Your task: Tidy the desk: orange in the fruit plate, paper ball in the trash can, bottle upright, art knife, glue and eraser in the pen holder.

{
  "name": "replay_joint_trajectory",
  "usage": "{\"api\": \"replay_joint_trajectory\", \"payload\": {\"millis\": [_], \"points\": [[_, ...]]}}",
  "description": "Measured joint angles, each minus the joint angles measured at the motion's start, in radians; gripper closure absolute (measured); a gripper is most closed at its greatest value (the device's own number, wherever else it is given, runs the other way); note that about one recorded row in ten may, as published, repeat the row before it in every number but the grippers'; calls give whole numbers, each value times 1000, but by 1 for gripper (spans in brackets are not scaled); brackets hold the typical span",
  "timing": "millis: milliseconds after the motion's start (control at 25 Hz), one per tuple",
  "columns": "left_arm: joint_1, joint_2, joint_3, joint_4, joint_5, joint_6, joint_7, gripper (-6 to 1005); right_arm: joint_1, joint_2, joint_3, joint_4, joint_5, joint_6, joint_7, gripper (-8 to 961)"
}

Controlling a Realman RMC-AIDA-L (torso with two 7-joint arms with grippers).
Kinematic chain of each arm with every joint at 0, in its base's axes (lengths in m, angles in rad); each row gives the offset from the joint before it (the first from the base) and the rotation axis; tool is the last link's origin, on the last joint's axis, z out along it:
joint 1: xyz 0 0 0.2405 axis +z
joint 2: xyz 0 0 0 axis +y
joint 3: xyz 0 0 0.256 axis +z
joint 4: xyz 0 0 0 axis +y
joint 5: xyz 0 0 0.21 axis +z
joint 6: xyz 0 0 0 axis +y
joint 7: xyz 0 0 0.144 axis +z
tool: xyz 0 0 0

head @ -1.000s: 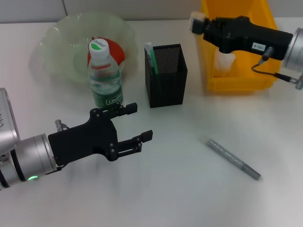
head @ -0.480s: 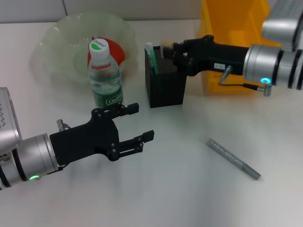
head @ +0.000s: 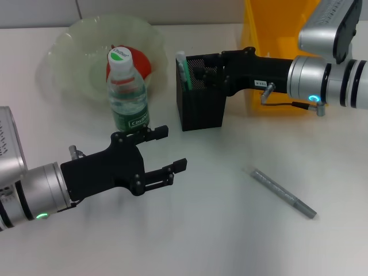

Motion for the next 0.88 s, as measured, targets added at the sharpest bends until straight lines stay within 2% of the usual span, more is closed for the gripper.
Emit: {"api": "replay_joint_trajectory", "payload": {"millis": [240,360,480,600,680,760,880], "points": [[-2,0,-1,-5,0,-5,0,249,-8,-1,0,-11,1,-8,4,583],[-4,0,-1,-6,0,-5,0,248,-32,-5,-6,-69,-14,-37,80,533],[-5,0,-1,-8,0,-5,0,248,-93,-9,-16,-226,-110,-110,269,500],[-5,1,-1,-8,0,-5,0,248,-172,-10,-15,-468,-299,-196,510,502],[-5,1,-1,-8,0,-5,0,248,-197,-11,-8,-626,-434,-286,679,503],[-5,2,0,-8,0,-5,0,248,-192,-11,2,-784,-595,-427,869,504],[-8,1,4,-8,0,-5,0,248,-129,-17,11,-905,-795,-635,1082,506]]}}
